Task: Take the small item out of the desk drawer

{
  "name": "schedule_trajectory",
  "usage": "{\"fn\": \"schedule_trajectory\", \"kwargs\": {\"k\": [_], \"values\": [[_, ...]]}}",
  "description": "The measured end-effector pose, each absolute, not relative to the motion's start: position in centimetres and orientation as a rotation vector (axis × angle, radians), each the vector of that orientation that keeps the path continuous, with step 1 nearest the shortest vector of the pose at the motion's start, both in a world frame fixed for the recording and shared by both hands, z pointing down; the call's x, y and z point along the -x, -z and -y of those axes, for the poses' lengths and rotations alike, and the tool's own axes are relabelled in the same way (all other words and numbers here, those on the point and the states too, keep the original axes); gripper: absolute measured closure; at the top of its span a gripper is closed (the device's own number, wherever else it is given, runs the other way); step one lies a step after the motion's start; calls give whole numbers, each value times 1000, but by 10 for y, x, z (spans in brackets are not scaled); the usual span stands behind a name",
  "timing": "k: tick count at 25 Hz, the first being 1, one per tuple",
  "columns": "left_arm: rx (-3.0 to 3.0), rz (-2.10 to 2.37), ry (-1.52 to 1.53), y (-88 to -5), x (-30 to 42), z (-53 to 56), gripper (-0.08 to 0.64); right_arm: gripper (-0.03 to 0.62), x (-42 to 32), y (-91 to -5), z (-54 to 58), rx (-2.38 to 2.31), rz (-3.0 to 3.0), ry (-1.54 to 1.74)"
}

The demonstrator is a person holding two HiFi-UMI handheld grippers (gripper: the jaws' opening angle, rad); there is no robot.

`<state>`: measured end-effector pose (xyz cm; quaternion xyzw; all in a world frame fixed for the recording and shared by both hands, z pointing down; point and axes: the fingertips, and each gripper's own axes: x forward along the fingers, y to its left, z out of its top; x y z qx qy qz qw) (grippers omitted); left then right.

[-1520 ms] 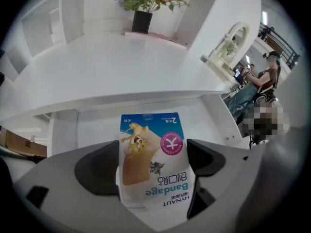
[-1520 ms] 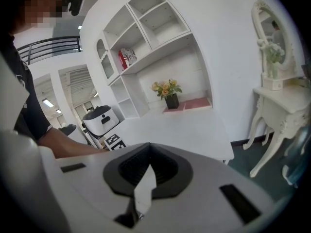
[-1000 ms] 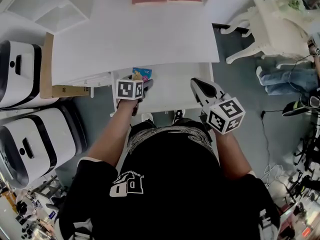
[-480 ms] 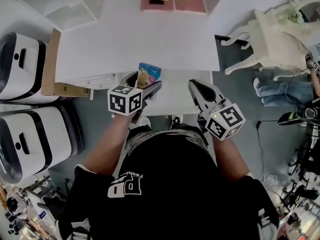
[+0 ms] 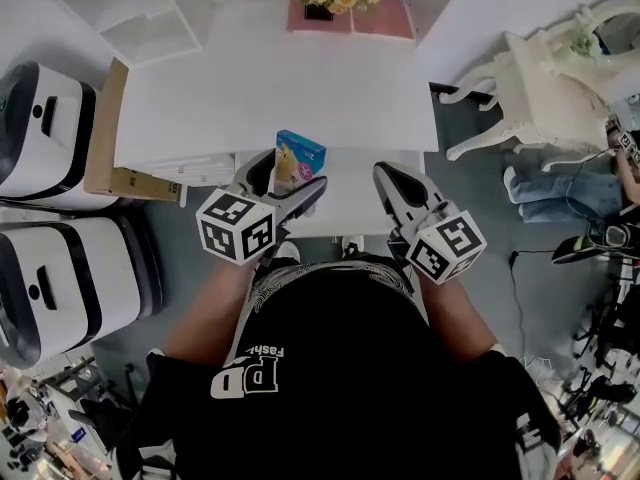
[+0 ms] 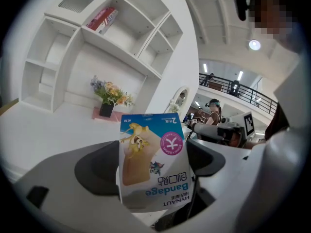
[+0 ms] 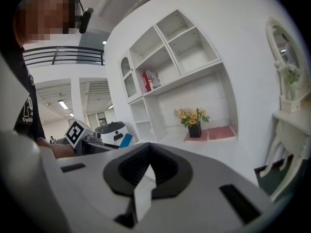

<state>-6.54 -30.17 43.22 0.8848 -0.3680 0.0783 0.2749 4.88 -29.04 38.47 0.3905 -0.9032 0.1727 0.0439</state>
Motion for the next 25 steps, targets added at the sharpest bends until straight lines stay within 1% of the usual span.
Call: {"fn": "schedule_trajectory", "kwargs": {"k": [13,25], "values": [[-2440,986,-88,-398,90,279,135,583,-25,-374,284,-1230,2776,-497],[-2501,926,-56,-383,119,259,135,584,10,-379,260,-1272,2780,-503]]}}
